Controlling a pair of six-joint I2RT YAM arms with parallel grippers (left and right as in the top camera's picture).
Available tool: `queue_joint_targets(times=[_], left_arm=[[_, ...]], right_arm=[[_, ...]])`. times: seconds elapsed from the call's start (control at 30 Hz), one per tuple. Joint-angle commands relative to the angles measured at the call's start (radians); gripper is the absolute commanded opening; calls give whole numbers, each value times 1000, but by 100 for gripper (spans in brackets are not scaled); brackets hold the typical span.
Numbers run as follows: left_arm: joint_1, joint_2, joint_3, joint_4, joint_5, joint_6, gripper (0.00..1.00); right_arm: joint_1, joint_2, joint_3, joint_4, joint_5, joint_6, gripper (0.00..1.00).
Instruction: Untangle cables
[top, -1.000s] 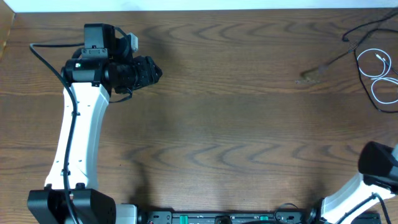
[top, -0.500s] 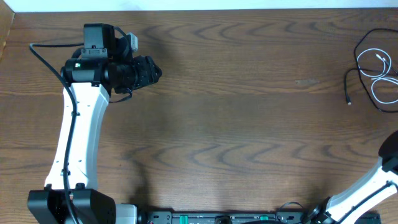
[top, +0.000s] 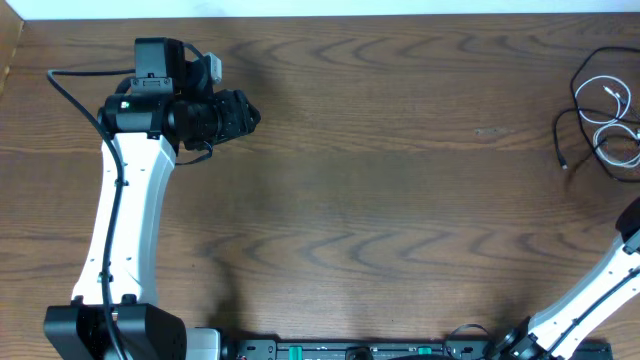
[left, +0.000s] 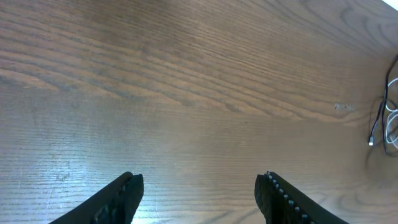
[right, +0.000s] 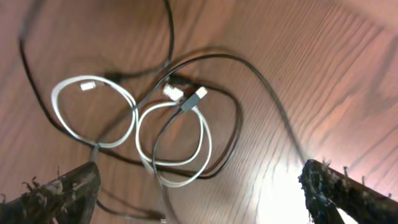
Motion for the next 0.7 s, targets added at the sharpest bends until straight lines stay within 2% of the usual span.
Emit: queue_joint_targets(times=[0.0, 0.23, 0.3, 0.43, 0.57, 0.63, 0.67], left_arm=[[3, -13, 9, 0, 10, -6, 63], [3, -13, 9, 0, 10, -6, 64], [3, -13, 9, 9, -4, -5, 83], [3, -13, 9, 15, -168, -6, 88], [3, -13, 9, 1, -207, -6, 89], [3, -13, 9, -2, -210, -6, 98], [3, -13, 9, -3, -210, -6, 98]], right_arm=[[-1, -3, 4, -25, -121, -16, 99], [37, -85, 4, -39, -339, -182, 99], [66, -132, 5, -54, -450, -281, 99], [156, -224, 4, -149, -657, -486, 99], [270, -296, 4, -236, -664, -587, 99], [337, -325, 4, -258, -631, -598, 99], [369, -338, 4, -262, -601, -596, 99]])
